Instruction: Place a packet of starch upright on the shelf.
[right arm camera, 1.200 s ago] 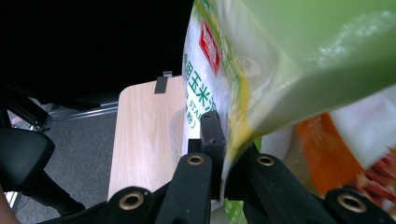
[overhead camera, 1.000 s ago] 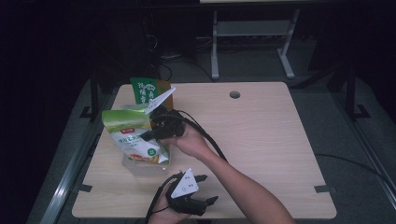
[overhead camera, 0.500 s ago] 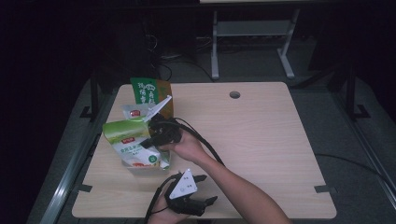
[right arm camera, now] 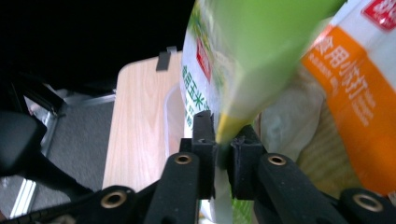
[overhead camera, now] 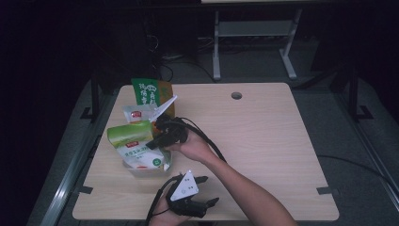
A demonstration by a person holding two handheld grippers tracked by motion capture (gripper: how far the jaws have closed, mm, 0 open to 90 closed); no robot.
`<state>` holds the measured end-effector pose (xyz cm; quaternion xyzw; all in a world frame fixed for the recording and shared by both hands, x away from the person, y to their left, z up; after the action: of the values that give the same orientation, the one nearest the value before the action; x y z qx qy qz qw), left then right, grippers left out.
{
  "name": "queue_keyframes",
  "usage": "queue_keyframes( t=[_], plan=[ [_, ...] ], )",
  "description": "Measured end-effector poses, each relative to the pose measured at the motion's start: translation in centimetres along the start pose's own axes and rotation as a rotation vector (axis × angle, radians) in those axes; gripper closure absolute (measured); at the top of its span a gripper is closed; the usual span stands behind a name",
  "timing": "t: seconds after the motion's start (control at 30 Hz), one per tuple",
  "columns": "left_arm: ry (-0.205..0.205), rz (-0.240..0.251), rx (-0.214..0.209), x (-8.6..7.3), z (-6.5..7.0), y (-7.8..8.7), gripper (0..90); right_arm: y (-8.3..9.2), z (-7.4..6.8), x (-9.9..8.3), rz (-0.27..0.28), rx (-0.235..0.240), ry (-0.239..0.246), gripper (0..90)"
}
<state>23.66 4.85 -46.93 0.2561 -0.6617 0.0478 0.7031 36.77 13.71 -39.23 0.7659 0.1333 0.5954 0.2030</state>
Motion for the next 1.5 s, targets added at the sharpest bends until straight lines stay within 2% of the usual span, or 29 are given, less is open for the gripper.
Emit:
queue_keyframes(
  t=[0.23,0.3,0.43,0.5,0.67,0.8,0.93,0.97,1.27,1.3,1.5],
  plan=[
    [0.023,0.003,0.005,-0.1,0.2,-0.2,28.2,0.0,0.1,-1.1,-0.032,-0.01,0.005,87.0],
    [0.018,0.002,0.004,-0.1,0.1,-0.2,28.2,0.0,0.4,-1.6,-0.046,-0.015,0.007,87.6],
    [0.017,0.0,0.005,-0.1,0.0,-0.3,28.2,0.3,0.8,-2.4,-0.038,-0.005,-0.044,88.2],
    [0.016,-0.002,0.008,-0.1,-0.1,-0.3,28.2,0.3,0.9,-2.6,-0.032,-0.001,-0.051,87.9],
    [0.024,-0.002,0.013,-0.1,-0.3,-0.3,28.2,0.5,0.9,-2.6,-0.034,-0.004,-0.045,83.8],
    [0.026,-0.003,0.021,-0.1,-0.5,-0.2,28.2,0.9,0.9,-2.5,-0.005,0.002,-0.057,75.3],
    [0.045,0.002,0.031,-0.1,-0.8,-0.1,28.2,1.9,1.2,-2.1,0.031,0.0,-0.079,66.9],
    [0.045,0.003,0.034,-0.1,-1.0,-0.1,28.1,2.3,1.3,-2.1,0.036,-0.008,-0.071,65.5],
    [0.056,-0.003,0.042,-0.1,-1.5,-0.1,28.1,5.3,1.8,-2.9,0.043,-0.033,-0.097,57.2],
    [0.056,-0.004,0.041,-0.1,-1.5,-0.2,28.1,5.6,2.0,-3.0,0.045,-0.037,-0.084,56.7],
    [0.056,-0.008,0.046,-0.1,-1.9,-0.3,28.1,7.6,2.4,-3.5,0.05,-0.055,-0.114,50.4]
  ],
)
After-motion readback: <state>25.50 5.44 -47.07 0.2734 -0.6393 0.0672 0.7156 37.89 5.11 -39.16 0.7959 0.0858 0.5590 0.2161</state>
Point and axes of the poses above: each handheld gripper's, and its own axes: y roughly backward along the jaws, x roughly out of its top, z roughly to its right, the point moved 8 cm from there along -y, roughly forward along the jaws, and after that the axes turned 13 degrees about z, right-handed, at the moved point
